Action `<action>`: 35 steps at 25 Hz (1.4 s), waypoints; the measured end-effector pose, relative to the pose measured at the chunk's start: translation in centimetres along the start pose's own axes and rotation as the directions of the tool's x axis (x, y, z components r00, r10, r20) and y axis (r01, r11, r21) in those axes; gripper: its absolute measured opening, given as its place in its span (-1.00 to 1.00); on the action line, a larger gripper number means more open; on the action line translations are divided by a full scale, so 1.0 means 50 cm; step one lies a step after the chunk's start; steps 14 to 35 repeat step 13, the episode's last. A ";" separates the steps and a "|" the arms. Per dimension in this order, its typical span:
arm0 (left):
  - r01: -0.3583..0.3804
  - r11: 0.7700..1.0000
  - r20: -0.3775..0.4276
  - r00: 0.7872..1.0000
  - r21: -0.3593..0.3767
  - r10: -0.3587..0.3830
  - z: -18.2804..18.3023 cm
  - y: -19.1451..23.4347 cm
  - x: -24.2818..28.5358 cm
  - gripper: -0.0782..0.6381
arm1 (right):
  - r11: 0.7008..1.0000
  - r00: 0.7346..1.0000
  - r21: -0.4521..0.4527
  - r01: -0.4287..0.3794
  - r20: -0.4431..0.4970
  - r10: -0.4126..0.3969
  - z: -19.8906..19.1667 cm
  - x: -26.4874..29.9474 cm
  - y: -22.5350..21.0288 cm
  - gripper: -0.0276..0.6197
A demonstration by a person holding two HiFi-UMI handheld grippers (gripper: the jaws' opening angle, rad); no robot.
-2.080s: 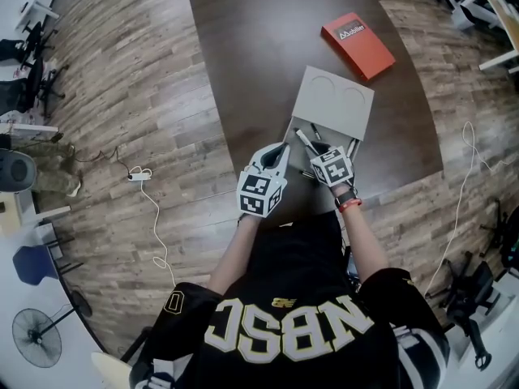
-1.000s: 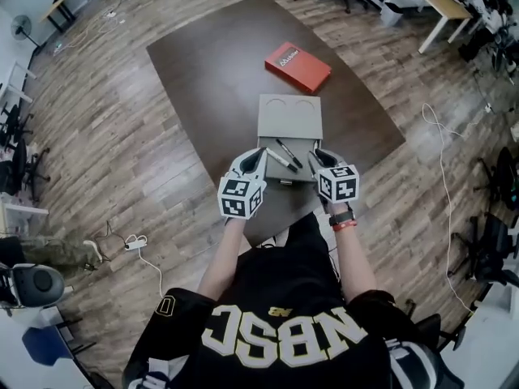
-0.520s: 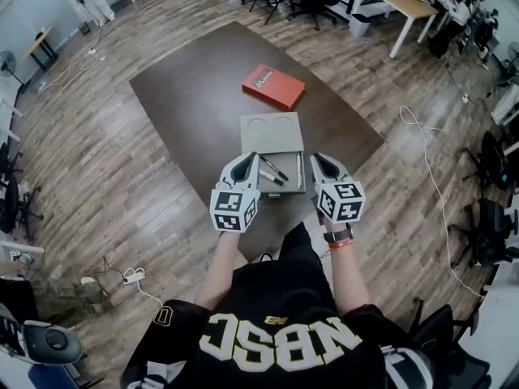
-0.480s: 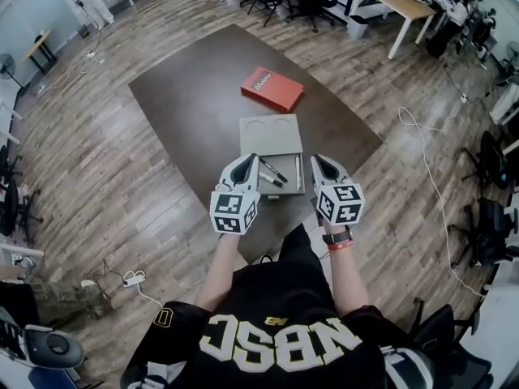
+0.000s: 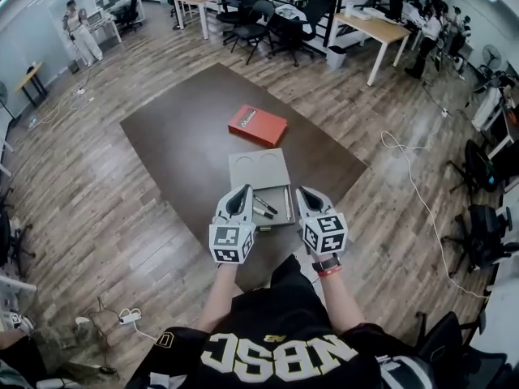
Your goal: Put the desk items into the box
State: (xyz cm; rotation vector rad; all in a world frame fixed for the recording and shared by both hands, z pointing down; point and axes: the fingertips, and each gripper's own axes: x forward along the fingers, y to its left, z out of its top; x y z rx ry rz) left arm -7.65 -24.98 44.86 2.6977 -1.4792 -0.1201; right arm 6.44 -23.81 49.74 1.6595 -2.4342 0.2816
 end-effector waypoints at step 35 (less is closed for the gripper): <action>0.021 0.999 -0.039 0.999 0.031 -0.020 -0.022 -0.032 0.012 -0.76 | 1.000 0.999 -0.010 0.000 -0.034 0.000 -0.024 -0.017 -0.004 -0.89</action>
